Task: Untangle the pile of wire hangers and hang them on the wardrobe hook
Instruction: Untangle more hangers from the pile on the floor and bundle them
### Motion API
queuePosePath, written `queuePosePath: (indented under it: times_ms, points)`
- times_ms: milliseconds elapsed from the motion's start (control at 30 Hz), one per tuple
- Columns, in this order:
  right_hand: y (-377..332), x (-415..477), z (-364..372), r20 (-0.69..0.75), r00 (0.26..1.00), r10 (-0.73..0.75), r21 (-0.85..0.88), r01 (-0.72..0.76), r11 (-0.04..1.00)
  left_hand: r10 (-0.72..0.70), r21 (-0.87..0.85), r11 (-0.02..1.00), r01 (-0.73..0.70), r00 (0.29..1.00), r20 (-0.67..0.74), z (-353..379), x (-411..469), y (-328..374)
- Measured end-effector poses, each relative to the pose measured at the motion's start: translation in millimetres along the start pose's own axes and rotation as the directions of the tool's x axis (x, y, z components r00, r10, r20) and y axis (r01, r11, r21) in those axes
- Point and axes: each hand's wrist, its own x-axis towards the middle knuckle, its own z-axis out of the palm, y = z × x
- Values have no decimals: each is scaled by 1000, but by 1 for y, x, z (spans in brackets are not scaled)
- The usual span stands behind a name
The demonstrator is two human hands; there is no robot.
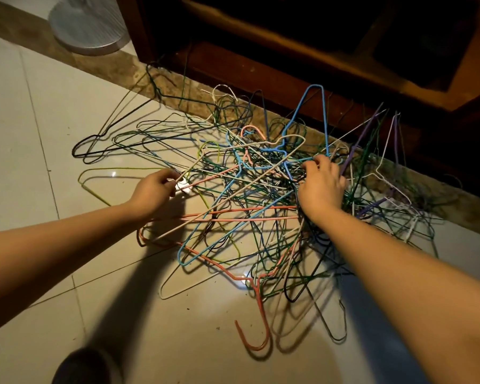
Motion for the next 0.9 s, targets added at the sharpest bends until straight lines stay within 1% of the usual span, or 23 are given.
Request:
queuePosePath:
  times_ms: [67, 100, 133, 167, 200, 233, 300, 367, 433, 500, 567, 600, 667, 733, 800, 833, 900]
  points:
    - [-7, 2, 0, -37, 997, -68, 56, 70, 996, -23, -8, 1000, 23, 999, 28, 0, 0, 2]
    - [-14, 5, 0, -16, 996, -85, 100, 87, 991, -32, 9, 999, 32, 999, 39, 0, 0, 3]
    - [-22, 7, -1, 30, 997, -71, 162, 66, 985, -43, 34, 999, 42, 998, 44, 0, -1, 3]
    - [-31, 9, -4, 82, 996, -19, 235, -1, 972, -59, 55, 997, 56, 997, 43, 1, -1, 2]
    - [-40, 11, -7, 129, 990, 63, 308, -100, 946, -72, 70, 995, 69, 997, 37, 2, -1, 1]
    - [-48, 13, -10, 169, 973, 155, 380, -209, 901, -78, 86, 993, 75, 996, 30, 3, -2, -2]
    - [-58, 20, -14, 258, 921, 293, 516, -388, 764, -83, 108, 991, 80, 996, 25, 4, -2, -4]
    - [-63, 30, -14, 342, 870, 355, 629, -492, 602, -102, 83, 992, 99, 994, 39, 3, -2, -5]
    - [-63, 38, -11, 423, 832, 359, 724, -548, 418, -105, 76, 992, 101, 993, 57, 2, -1, -5]
    - [-60, 43, -8, 495, 806, 324, 768, -581, 270, -90, 102, 991, 83, 994, 65, 2, -1, -4]
    - [-55, 46, -6, 525, 793, 309, 792, -588, 164, -77, 118, 991, 69, 995, 68, 3, 1, -4]
    - [-53, 46, -6, 525, 792, 311, 802, -583, 131, -75, 123, 990, 66, 995, 68, 4, 1, -5]
    - [-50, 48, -7, 501, 811, 301, 830, -549, 97, -69, 137, 989, 60, 995, 66, 5, 2, -5]
    - [-49, 50, -12, 471, 831, 296, 865, -501, 30, -50, 171, 984, 38, 997, 63, 5, 2, -5]
    - [-50, 52, -18, 462, 833, 306, 880, -473, -40, -36, 207, 978, 22, 997, 62, 3, 0, -4]
    - [-49, 51, -22, 466, 830, 305, 879, -474, -53, -24, 235, 972, 9, 998, 65, 1, -2, -2]
    - [-48, 49, -25, 498, 823, 273, 860, -509, -37, 41, 347, 935, -70, 995, 89, -1, -3, 2]
